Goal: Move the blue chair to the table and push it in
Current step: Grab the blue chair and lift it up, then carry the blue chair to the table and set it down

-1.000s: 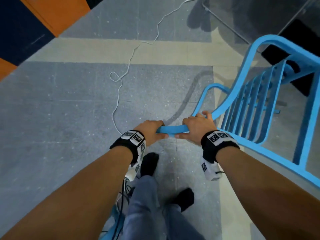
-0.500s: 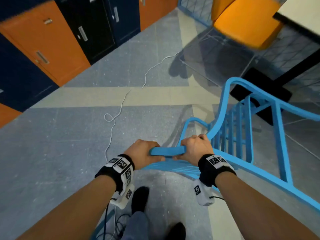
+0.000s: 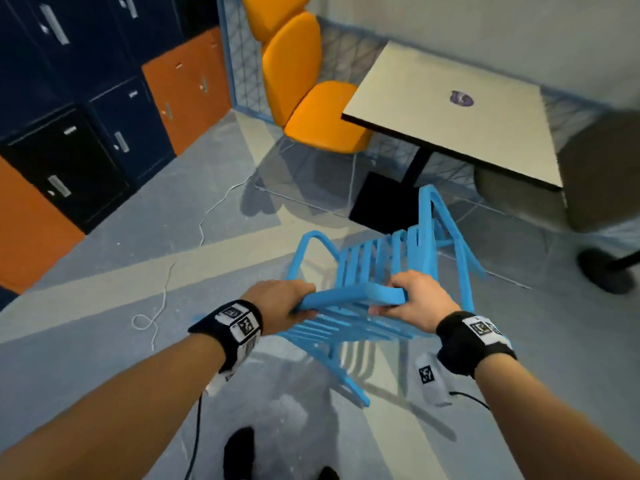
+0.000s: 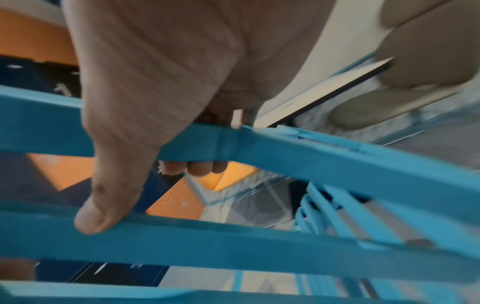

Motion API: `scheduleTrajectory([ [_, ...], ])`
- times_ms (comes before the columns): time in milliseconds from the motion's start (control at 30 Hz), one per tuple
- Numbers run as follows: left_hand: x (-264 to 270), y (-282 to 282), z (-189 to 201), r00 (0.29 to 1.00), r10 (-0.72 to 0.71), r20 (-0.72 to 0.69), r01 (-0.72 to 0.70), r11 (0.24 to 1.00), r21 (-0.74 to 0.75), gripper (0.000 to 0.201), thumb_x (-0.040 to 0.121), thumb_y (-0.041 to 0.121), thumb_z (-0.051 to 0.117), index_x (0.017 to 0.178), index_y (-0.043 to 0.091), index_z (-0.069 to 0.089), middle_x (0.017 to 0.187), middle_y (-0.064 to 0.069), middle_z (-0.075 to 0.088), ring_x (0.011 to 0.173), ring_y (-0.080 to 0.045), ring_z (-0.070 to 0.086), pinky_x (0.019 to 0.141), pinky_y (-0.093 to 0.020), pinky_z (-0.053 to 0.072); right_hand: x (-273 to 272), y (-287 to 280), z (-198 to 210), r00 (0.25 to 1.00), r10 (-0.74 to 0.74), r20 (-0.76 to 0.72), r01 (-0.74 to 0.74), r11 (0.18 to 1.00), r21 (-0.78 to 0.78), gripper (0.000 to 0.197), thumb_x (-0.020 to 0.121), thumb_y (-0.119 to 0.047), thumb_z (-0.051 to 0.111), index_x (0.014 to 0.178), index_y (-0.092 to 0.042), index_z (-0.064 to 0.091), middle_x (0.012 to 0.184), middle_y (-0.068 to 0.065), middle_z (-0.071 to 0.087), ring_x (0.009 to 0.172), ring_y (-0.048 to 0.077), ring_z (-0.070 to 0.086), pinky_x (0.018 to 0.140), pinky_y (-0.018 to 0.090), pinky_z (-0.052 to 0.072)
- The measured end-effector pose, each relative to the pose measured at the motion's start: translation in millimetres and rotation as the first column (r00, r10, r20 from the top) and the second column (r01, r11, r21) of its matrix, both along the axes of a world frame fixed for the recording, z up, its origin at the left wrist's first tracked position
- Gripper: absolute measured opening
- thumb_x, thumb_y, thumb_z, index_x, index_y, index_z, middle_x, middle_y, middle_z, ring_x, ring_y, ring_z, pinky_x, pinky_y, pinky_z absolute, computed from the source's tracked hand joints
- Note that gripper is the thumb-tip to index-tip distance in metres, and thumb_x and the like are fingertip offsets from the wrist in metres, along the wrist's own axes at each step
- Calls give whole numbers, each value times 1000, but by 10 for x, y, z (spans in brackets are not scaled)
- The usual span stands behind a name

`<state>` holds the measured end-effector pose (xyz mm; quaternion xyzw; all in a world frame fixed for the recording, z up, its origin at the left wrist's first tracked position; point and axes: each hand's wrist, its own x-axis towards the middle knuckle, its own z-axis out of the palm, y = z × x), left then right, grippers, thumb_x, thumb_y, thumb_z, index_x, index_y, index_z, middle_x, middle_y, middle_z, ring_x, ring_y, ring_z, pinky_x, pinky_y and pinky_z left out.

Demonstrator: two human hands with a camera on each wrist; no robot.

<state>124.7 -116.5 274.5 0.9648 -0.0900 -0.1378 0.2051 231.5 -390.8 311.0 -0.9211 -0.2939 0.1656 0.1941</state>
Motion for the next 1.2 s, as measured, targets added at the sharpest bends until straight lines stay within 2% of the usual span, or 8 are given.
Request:
scheduleTrajectory([
  [100, 241, -612, 285, 975, -209, 72, 198, 971, 135, 21, 92, 49, 51, 97, 29, 52, 101, 2, 66, 90, -28, 64, 66, -37, 42, -269, -727, 88, 986, -165, -4, 165, 985, 56, 38, 68, -53, 87, 67, -35, 54, 69, -10, 56, 71, 5, 52, 60, 30, 36],
  [300, 289, -1925, 584, 849, -519, 95, 452, 808, 377, 25, 90, 46, 49, 100, 23, 53, 103, 0, 66, 88, -34, 66, 60, -36, 38, -1104, -1932, -221, 886, -456, 87, 434, 879, 198, 26, 73, -36, 85, 84, -17, 70, 79, 2, 66, 79, 28, 63, 68, 37, 47],
  [600, -147, -3130, 404, 729, -684, 4, 630, 674, 386, 17, 90, 38, 50, 87, 24, 40, 90, 4, 60, 80, -25, 60, 59, -36, 41, -2067, -2674, -922, 500, -846, -185, 845, 431, 316, 25, 73, 8, 75, 86, -14, 75, 88, 4, 71, 85, 21, 66, 74, 7, 42],
  [767, -616, -3607, -92, 633, -769, -85, 729, 555, 401, 28, 94, 44, 49, 112, 22, 53, 111, 1, 64, 102, -27, 60, 60, -37, 35, -2757, -3026, -1422, 326, -875, -357, 941, 266, 207, 41, 73, 1, 83, 104, -24, 72, 114, 6, 71, 102, 19, 66, 100, 35, 50],
  [867, -733, -3785, -210, 604, -795, -63, 745, 534, 398, 28, 95, 42, 48, 114, 21, 53, 111, 0, 63, 101, -28, 60, 60, -36, 35, -2968, -3114, -1447, 290, -860, -420, 950, 207, 232, 47, 76, 2, 82, 114, -22, 68, 118, -1, 67, 108, 21, 65, 100, 33, 48],
  [1067, -512, -3483, -220, 698, -707, -115, 709, 660, 248, 55, 83, 73, 45, 110, 26, 56, 101, 6, 59, 92, -19, 58, 65, -36, 44, -3147, -3294, -883, 369, -829, -421, 925, 370, 82, 78, 78, 1, 67, 148, -26, 42, 143, -4, 49, 123, 18, 51, 106, 39, 45],
  [1133, -335, -3231, -220, 727, -656, -203, 686, 689, 233, 73, 73, 85, 43, 119, 30, 55, 107, 7, 58, 96, -18, 58, 72, -37, 48, -3089, -3199, -624, 469, -844, -260, 883, 437, 171, 71, 81, -8, 67, 146, -25, 44, 143, -6, 48, 130, 15, 44, 113, 41, 37],
  [1200, -201, -2942, -220, 730, -611, -305, 681, 688, 252, 87, 63, 95, 36, 122, 34, 54, 110, 7, 59, 99, -18, 58, 82, -43, 52, -2927, -2919, -462, 646, -760, -70, 760, 631, 153, 62, 84, -27, 67, 142, -25, 48, 141, -3, 53, 132, 20, 45, 115, 46, 32],
])
